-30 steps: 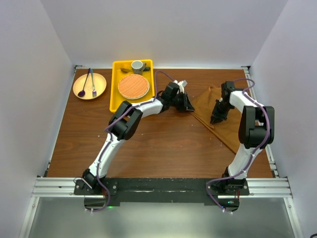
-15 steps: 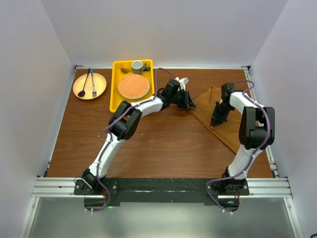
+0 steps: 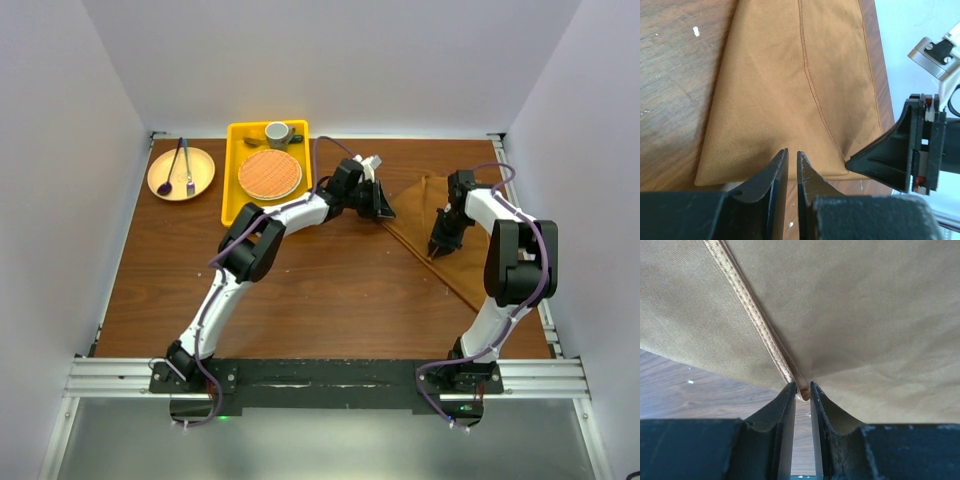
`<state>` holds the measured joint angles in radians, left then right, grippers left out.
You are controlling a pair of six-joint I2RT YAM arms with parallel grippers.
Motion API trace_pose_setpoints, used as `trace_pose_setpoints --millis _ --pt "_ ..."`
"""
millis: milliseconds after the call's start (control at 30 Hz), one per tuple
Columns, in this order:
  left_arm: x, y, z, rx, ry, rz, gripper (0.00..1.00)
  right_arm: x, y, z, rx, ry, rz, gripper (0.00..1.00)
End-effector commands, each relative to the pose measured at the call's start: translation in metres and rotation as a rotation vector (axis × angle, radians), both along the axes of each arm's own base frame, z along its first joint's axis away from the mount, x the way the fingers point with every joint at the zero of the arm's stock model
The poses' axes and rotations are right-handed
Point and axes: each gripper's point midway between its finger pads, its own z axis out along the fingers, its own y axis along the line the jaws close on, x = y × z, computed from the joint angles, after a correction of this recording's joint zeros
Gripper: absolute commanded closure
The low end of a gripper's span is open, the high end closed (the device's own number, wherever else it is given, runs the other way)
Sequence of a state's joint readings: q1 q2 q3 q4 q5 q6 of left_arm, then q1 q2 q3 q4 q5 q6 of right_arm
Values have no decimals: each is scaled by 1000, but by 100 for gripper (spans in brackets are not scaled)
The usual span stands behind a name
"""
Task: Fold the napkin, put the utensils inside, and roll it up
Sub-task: Fold the napkin
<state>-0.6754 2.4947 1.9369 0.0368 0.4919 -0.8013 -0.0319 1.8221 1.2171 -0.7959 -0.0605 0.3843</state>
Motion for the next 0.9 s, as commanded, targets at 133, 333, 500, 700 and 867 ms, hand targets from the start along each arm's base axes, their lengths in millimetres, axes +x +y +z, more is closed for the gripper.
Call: trace_pose_setpoints --millis 133,333,500,700,867 --pt "-10 10 105 -62 -113 -26 82 5 -10 19 -57 -39 6 75" --pt "-61 57 136 13 -91 18 77 16 -30 72 -169 -168 -15 51" --pt "-129 111 181 14 -112 39 63 14 -28 94 -159 -230 -33 38" --pt "-188 161 199 54 -162 -15 52 8 -27 115 -124 -298 -175 32" --pt "-224 187 215 60 -190 -59 47 -33 -53 92 -117 -209 -430 32"
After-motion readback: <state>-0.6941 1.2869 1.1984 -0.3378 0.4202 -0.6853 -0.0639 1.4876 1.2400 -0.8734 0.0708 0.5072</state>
